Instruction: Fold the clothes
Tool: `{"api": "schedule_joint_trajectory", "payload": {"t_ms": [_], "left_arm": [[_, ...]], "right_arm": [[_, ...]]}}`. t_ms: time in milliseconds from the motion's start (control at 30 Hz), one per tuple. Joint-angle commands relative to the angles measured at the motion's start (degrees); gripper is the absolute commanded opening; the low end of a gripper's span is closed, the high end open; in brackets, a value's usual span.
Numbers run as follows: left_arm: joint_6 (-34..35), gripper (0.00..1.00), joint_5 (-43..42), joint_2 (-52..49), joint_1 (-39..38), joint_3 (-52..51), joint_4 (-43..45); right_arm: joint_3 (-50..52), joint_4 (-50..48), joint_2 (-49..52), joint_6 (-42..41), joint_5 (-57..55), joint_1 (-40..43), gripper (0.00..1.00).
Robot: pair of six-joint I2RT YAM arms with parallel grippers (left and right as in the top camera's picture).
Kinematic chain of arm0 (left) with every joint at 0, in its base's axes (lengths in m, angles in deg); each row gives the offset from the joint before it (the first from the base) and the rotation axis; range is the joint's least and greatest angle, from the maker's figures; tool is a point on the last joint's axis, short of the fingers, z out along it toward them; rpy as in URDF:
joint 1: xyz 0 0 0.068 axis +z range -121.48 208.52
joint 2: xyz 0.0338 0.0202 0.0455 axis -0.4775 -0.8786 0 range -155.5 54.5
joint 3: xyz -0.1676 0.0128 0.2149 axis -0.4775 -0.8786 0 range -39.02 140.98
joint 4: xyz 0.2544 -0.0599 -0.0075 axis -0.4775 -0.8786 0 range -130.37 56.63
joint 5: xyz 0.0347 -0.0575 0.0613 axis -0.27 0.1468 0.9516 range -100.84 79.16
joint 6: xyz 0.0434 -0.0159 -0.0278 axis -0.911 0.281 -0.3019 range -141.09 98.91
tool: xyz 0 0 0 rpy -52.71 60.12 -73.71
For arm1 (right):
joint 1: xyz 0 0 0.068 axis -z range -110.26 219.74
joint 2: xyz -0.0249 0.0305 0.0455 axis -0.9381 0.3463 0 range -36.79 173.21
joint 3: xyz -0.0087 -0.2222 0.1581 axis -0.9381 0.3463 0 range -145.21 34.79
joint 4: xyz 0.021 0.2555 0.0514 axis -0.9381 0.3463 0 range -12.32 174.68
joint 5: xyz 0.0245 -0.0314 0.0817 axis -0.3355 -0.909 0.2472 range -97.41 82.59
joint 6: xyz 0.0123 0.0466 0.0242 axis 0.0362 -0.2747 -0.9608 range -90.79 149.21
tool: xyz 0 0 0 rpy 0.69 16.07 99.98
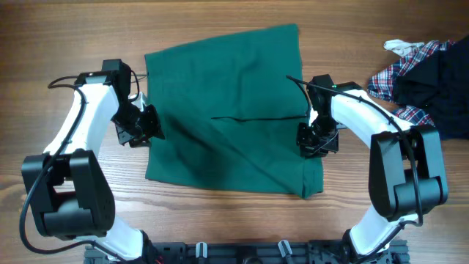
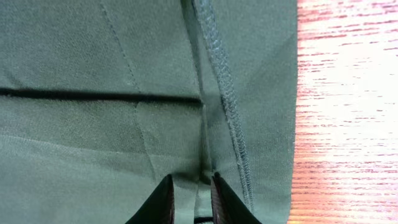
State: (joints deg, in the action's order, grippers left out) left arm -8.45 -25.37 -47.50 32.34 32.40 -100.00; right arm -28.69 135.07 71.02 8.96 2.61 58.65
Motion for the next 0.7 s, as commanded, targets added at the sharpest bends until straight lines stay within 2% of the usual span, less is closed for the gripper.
{"api": "schedule_joint_trajectory", "payload": {"t_ms": [0, 333, 367, 467, 667], "left_arm": [[-0.20, 0.40, -0.68, 1.05, 0.04, -0.33, -0.22], [-0.22, 0.40, -0.68, 1.05, 0.04, -0.33, -0.20], [-0.22, 0.40, -0.66, 1.05, 0.04, -0.33, -0.20], [-0.22, 0.40, -0.66, 1.05, 0.04, -0.33, -0.20], [-0.22, 0.40, -0.66, 1.05, 0.04, -0.33, -0.22]], "right_arm": [[0.46, 0.26, 0.63, 0.74, -1.22, -0.31, 0.21], [0.63, -1.92, 0.63, 0.55, 2.05, -0.31, 0.15], [0.63, -1.92, 0.63, 0.44, 2.08, -0.31, 0.11], [2.32, -4.07, 0.63, -0.94, 2.25, -0.31, 0.04], [2.73, -5.62, 0.61, -0.87, 2.23, -0.31, 0.04]]}}
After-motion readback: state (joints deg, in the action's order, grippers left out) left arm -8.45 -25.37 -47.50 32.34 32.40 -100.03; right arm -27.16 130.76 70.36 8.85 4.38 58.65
